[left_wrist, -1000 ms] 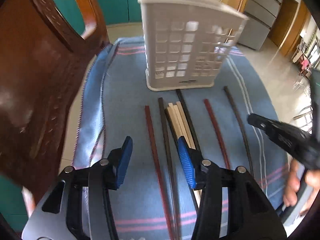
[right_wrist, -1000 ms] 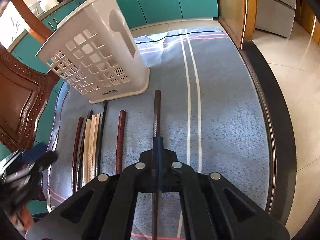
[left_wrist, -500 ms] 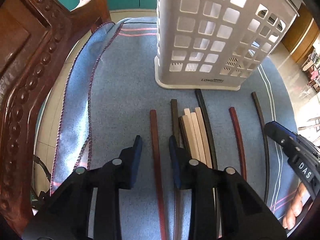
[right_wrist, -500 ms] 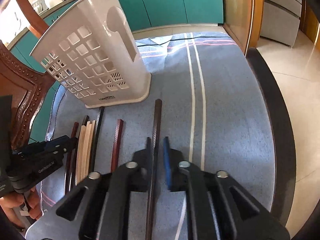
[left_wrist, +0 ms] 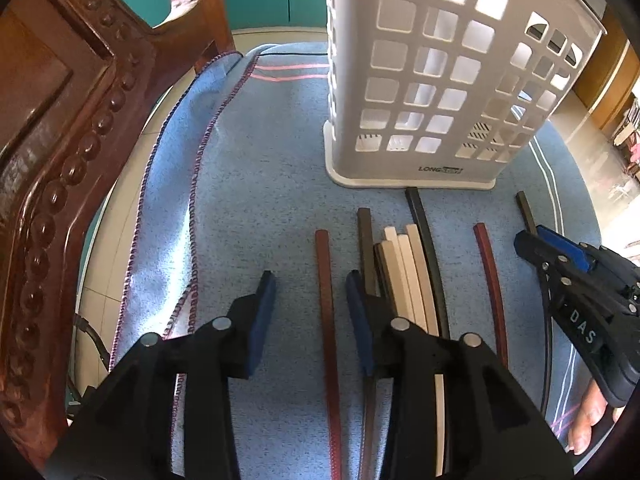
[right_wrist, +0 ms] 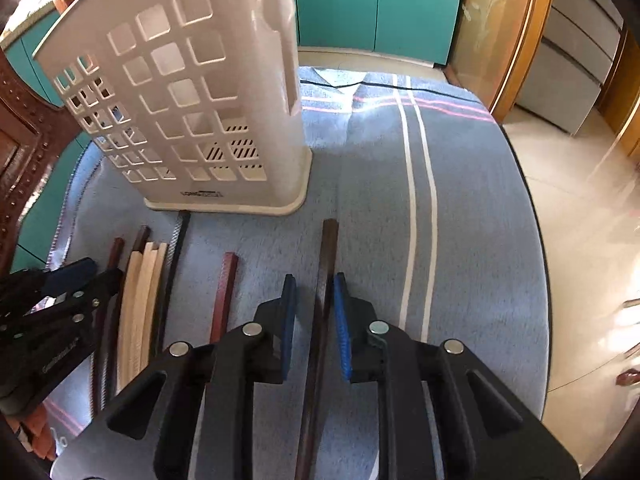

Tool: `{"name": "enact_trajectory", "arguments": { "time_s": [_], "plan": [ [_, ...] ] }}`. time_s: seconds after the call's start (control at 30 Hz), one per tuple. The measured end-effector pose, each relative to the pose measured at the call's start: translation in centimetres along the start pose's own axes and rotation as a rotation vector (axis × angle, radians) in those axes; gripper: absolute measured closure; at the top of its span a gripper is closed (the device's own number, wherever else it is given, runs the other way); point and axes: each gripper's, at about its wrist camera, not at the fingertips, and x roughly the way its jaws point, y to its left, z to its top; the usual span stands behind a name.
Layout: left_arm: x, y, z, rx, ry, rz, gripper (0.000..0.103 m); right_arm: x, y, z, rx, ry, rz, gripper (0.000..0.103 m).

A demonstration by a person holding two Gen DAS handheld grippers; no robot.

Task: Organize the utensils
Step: 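Close the left tool on a red-brown chopstick while the right tool holds its chopstick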

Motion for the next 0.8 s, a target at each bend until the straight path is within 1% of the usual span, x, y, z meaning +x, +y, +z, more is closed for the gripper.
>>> {"name": "enact_trajectory", "arguments": {
  "time_s": [0.17,0.27,0.4,0.5,0.53,0.57,0.6,0.63,0.67,0.8],
  "plan": [
    [-0.3,-0.3,-0.5,0.003,-0.005,0.021,0.064,0.2,0.7,0.1,-0.05,-0.01,-0.04,0.083],
    [-0.5,-0.3,-0.6,0.003,0.007,0.013,0.064,0.2,1.3,0.3,-0.076,-0.006,-0.055,0.082],
    [-0.4,0.0,-0.2,0.01,0.022,-0.003,0.064,0.2,1.5,0.9,-0.094,0.02,-0.053,0.082],
    [-0.3,0.0,-0.2,0.023,0.023,-0.004,0.064,0.2,1.4,1.1,-0.081,0.015,-0.053,0.082],
    [-0.4,0.0,-0.2,0.028,0.024,-0.01,0.068,0.1,1.6,1.0,-0.081,0.013,-0.06,0.083],
    [-0.4,0.0,-0.3,0.03,0.023,-0.017,0.073,0.2,1.8,1.0,-0.084,0.011,-0.061,0.092],
    [-0.5,-0.1,-0.3,0.035,0.022,-0.021,0.086,0.1,1.9,0.9,-0.081,0.012,-0.039,0.094],
    [-0.7,-0.3,-0.5,0.04,0.021,-0.019,0.093,0.2,2.0,0.8,-0.072,0.012,-0.031,0.096],
    [-0.8,-0.3,-0.6,0.04,0.02,-0.025,0.095,0.2,1.9,0.7,-0.058,0.009,-0.02,0.096],
    [-1.6,0.0,-0.9,0.002,0.006,-0.057,0.096,-0.1,1.1,0.4,-0.017,0.005,0.032,0.096]
  ]
}}
